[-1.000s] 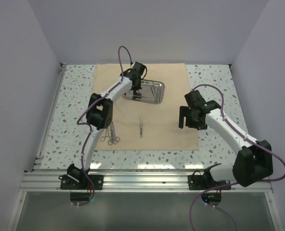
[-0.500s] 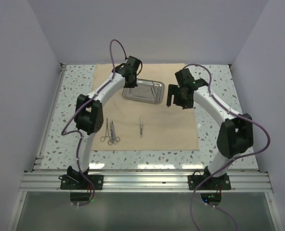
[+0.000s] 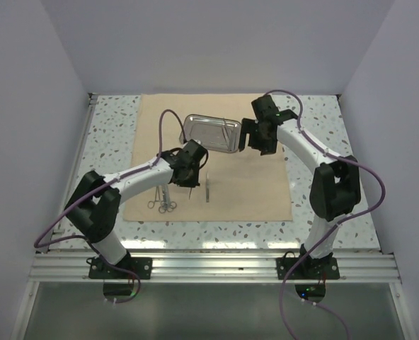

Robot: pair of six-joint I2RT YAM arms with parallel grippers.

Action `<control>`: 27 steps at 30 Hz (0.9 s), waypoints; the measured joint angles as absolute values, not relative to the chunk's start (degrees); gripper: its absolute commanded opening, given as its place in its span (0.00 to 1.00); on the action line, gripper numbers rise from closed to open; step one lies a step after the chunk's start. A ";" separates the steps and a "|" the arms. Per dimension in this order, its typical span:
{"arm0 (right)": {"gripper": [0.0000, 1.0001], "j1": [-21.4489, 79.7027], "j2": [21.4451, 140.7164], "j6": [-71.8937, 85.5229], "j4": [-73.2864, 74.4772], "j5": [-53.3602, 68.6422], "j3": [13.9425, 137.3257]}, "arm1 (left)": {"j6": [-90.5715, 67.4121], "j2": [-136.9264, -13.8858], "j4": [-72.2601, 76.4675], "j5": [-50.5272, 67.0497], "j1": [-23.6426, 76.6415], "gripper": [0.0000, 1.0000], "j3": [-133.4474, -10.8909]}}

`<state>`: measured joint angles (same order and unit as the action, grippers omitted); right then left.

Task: Open and lay out the surgical kit
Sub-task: Place the medical item in the surgical kit.

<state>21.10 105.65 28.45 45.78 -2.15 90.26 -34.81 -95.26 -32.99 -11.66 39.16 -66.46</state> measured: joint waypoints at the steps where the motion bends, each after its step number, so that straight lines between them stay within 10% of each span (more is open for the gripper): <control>1: 0.82 21.19 105.62 28.47 45.67 -2.17 89.89 | -35.53 -95.29 -32.75 -11.11 39.83 0.00 -64.31; 17: 0.82 21.47 100.01 27.97 48.45 -4.78 84.55 | -40.95 -100.49 -24.38 -8.97 40.97 0.00 -62.70; 21: 0.82 21.47 99.57 27.88 48.34 -4.93 84.27 | -41.45 -100.62 -24.38 -7.73 41.47 0.38 -62.87; 27: 0.82 21.78 102.17 27.51 48.64 -4.47 88.18 | -42.48 -100.62 -25.87 -7.18 41.71 0.47 -64.36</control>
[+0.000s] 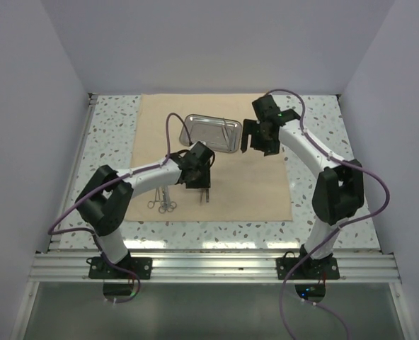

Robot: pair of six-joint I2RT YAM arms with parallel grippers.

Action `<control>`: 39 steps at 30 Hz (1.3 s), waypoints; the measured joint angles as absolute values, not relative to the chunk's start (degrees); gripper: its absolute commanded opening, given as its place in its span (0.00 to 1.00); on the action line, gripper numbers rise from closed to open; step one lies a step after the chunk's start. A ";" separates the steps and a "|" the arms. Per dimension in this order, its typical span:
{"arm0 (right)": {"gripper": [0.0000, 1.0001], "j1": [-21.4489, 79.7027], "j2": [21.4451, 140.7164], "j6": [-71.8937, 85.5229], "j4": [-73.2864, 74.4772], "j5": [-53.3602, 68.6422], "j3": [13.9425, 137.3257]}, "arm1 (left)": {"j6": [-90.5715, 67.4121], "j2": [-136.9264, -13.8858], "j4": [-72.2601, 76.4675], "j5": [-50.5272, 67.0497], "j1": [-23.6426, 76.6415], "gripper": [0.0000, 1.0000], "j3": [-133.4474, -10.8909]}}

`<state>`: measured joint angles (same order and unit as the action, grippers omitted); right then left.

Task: Open and lay out the surgical kit
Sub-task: Place the medical item in the surgical kit, then pick up the medical item from the container.

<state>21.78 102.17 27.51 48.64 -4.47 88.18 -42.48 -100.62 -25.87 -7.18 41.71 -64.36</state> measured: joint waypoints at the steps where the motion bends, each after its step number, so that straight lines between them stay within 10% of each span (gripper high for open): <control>1: 0.82 21.98 103.57 27.29 48.69 -4.47 90.35 | -42.50 -100.62 -26.44 -7.20 41.71 0.47 -65.25; 18: 0.78 24.82 135.83 25.87 49.43 -1.69 128.40 | -42.50 -85.60 -43.24 -14.00 34.61 0.38 -76.31; 39: 0.75 24.75 148.18 28.29 42.30 1.89 137.69 | -42.94 -81.34 -56.21 -20.25 32.62 0.37 -72.77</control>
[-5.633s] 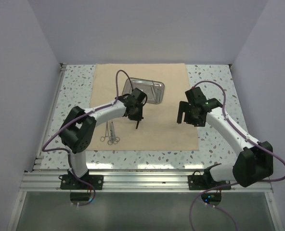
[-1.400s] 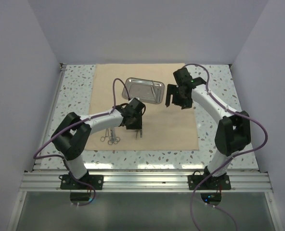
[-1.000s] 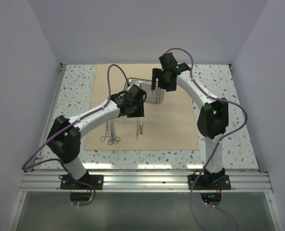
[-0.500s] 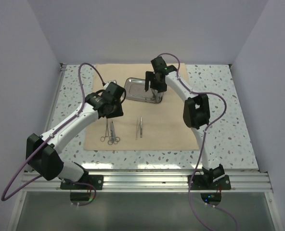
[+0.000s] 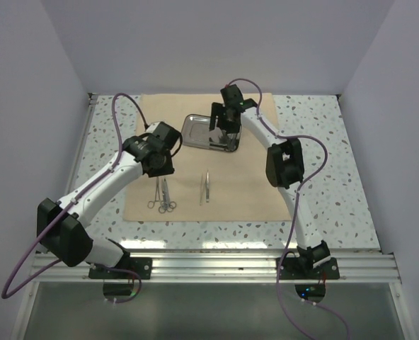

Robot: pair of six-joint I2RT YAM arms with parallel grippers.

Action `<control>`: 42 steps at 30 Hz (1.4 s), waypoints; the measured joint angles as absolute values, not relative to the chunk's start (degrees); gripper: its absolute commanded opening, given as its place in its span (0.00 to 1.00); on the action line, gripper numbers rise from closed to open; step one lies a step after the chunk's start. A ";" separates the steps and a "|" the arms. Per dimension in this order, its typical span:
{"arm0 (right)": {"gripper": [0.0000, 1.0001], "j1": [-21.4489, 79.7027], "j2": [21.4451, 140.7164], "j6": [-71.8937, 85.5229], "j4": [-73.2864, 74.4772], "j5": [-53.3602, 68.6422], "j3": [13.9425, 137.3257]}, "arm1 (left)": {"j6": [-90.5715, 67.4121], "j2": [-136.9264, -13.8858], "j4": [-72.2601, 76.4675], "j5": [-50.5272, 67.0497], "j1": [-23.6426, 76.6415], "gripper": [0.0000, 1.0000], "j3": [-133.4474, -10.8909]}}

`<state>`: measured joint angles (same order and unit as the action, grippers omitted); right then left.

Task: Open and lay out the surgical kit
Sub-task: Pick up the medical item from the container.

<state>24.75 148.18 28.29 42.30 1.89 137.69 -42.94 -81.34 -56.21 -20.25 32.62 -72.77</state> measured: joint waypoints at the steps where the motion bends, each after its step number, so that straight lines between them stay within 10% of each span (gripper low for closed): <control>1: 0.73 24.75 148.35 28.38 41.91 1.96 137.69 | -42.94 -81.32 -56.38 -20.43 32.51 0.37 -72.77; 12: 0.49 25.10 148.35 28.16 39.13 -0.58 135.96 | -42.92 -81.32 -56.75 -21.28 31.83 0.37 -72.77; 23: 0.00 25.17 147.79 28.01 37.21 -1.78 133.91 | -42.92 -80.82 -57.82 -21.30 31.75 0.36 -72.03; 42: 0.00 25.23 144.14 31.64 38.11 13.87 132.53 | -42.92 -77.95 -57.45 -21.23 31.55 0.36 -71.33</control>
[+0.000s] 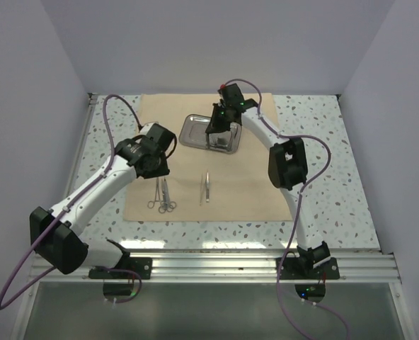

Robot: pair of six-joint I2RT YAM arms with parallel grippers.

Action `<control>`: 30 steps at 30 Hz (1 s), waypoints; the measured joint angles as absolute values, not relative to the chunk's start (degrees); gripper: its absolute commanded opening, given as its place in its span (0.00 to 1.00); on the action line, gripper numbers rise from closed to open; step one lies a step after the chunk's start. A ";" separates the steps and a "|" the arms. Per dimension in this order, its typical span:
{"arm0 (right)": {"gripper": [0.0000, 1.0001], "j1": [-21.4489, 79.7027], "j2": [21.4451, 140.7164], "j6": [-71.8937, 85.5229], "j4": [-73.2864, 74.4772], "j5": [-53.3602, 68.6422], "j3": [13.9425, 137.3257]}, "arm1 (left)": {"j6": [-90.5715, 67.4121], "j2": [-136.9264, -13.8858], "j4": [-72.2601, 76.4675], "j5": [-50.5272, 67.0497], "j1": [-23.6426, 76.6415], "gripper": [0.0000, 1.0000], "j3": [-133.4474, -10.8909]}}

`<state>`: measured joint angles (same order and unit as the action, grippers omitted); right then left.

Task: Open and lay out the surgical kit
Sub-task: Pick up the medical item from the container, then place the medical item in the surgical kit.

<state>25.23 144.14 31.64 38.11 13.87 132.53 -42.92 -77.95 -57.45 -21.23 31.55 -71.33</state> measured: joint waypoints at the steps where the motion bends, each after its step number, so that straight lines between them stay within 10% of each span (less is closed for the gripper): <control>1: 0.00 25.19 143.76 32.58 37.58 15.59 132.03 | -42.92 -77.71 -57.41 -21.23 31.55 0.36 -71.33; 15: 0.00 23.99 135.41 40.27 31.66 25.67 112.62 | -42.85 -73.67 -56.99 -21.50 31.51 0.38 -70.37; 27: 0.00 29.98 107.44 34.94 30.98 17.32 86.96 | -38.04 -74.48 -49.89 -19.70 31.22 0.99 -68.77; 30: 0.00 33.36 104.51 34.94 30.61 15.57 82.13 | -36.34 -76.66 -47.94 -19.09 31.09 0.99 -69.76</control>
